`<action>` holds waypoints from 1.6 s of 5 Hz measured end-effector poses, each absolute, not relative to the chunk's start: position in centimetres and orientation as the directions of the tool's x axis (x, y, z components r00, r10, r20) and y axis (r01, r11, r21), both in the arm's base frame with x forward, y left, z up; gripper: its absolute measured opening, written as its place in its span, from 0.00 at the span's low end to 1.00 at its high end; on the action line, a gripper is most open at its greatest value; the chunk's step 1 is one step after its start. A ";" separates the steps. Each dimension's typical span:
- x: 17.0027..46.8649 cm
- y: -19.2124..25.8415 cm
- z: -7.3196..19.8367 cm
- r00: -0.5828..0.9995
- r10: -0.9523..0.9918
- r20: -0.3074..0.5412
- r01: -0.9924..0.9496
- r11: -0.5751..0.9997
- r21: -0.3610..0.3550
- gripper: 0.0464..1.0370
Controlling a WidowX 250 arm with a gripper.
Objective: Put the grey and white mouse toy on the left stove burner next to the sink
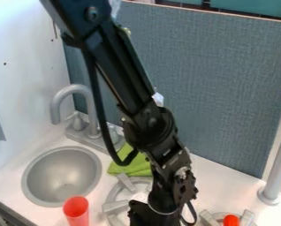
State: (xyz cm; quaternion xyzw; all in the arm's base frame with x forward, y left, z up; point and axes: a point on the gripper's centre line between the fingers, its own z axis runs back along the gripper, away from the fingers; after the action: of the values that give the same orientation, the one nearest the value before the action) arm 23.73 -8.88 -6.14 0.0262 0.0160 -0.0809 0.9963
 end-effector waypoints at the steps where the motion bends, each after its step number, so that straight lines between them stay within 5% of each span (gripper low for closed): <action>1: 24.2 -8.9 -8.1 0.980 -0.179 -0.088 0.185 0.981 0.064 0.95; 3: 24.8 -8.2 -11.7 0.971 -0.163 -0.176 0.170 0.985 0.028 0.91; 4: 24.8 -8.0 -11.4 0.972 -0.185 -0.147 0.185 0.983 -0.015 0.77; 5: 24.4 -7.8 -9.8 0.978 -0.186 -0.097 0.185 0.983 -0.019 0.69; 6: 25.4 -8.1 -4.4 0.987 -0.152 0.045 0.154 0.988 -0.035 0.67; 8: 29.2 -4.2 -2.5 0.993 0.064 0.100 -0.063 0.998 -0.010 0.67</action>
State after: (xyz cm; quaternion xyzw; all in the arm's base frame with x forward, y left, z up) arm 29.25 -4.20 -2.50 -0.0034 -0.0501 0.0318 0.9982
